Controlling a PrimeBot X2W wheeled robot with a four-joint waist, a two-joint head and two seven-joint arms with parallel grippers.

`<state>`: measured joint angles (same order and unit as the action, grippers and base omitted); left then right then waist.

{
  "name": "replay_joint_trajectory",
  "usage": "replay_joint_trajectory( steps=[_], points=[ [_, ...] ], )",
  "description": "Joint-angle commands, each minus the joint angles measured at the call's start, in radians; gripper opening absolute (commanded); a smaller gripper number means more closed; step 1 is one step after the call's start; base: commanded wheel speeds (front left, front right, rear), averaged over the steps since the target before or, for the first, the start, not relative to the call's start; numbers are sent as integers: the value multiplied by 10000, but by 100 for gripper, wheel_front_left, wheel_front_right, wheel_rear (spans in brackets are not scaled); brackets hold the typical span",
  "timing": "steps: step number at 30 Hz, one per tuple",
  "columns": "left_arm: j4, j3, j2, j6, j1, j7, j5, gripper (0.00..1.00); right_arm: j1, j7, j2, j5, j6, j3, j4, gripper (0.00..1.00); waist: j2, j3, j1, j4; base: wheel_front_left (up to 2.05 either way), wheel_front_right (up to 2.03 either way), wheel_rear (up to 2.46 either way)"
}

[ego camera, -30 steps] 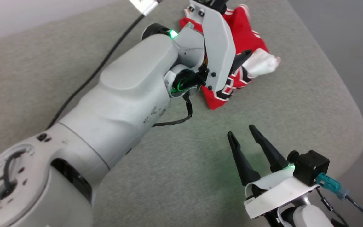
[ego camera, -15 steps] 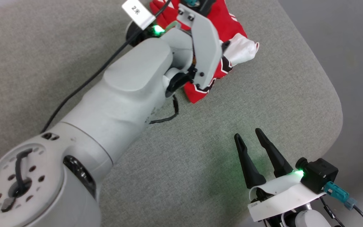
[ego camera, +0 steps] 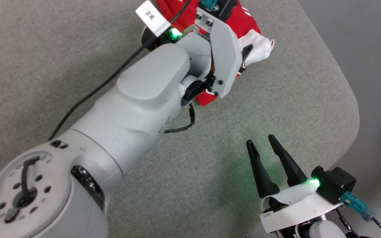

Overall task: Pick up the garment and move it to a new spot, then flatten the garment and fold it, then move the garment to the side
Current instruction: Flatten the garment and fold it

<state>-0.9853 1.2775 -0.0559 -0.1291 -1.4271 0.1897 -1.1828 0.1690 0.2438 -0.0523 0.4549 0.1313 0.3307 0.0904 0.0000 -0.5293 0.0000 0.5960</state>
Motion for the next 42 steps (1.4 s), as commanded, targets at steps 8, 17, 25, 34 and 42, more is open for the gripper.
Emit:
replay_joint_trajectory(
  steps=[8,17,25,34,42],
  points=[
    [13,39,40,-27,81,103,149,100,-7,106,30,154,-13,53,2,100,0,-177,0,18,0,0,0],
    [-886,48,-13,-25,417,779,1859,100,-119,143,30,188,-11,54,26,100,0,-199,0,5,2,2,2],
    [-104,45,-39,-27,532,1096,1000,0,116,99,30,184,-13,121,101,100,0,-85,0,1,0,0,0],
    [213,-35,-520,-25,72,375,395,0,336,-250,28,-12,-13,194,236,100,0,496,0,-8,0,0,0],
    [799,-347,-1157,-24,-608,-391,-584,0,-31,-1072,15,-903,-11,-780,-231,100,0,1637,0,-2025,0,0,0]
  ],
)
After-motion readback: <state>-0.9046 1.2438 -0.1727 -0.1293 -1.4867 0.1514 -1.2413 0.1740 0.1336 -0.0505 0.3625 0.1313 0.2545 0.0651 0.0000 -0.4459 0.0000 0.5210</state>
